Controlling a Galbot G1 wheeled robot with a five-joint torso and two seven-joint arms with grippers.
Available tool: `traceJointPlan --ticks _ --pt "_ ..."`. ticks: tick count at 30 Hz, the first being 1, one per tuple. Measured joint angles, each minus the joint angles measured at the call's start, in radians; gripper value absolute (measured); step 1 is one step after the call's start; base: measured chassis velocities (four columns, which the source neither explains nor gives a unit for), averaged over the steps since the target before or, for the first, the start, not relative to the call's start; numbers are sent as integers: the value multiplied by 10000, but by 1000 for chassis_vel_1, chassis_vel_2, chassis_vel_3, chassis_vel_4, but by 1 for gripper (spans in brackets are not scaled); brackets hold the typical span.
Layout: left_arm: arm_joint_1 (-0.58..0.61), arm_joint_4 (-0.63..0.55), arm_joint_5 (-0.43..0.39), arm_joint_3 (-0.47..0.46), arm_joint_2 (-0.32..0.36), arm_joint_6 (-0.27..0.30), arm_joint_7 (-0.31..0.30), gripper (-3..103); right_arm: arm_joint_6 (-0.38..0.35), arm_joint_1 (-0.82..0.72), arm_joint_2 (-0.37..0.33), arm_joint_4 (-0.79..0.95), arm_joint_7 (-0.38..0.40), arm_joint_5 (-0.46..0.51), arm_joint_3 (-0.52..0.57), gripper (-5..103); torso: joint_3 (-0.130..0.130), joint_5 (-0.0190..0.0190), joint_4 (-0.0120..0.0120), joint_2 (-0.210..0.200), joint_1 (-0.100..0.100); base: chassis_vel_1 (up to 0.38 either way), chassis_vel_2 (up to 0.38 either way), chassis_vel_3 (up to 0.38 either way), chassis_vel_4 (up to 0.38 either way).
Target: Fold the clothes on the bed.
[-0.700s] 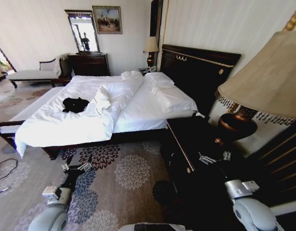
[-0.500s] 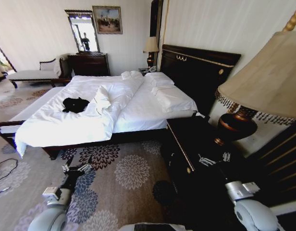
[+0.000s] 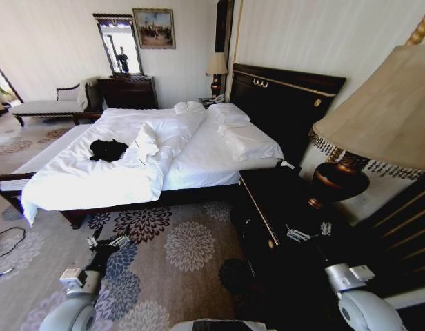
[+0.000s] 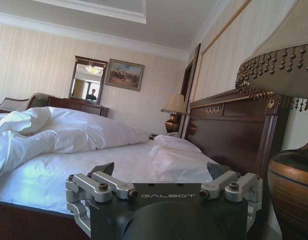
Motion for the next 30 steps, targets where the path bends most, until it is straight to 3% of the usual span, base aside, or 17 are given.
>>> traceJointPlan --ticks 16,30 --pt "154 -93 225 284 -229 -143 42 100 -53 11 -99 -13 -55 -157 -46 100 0 0 1 0 -2 0 0 0 0" --pt "-83 -104 203 503 -244 -147 -18 100 -144 42 96 -193 -83 -255 -129 100 0 1 1 0 0 -88 90 88 -93"
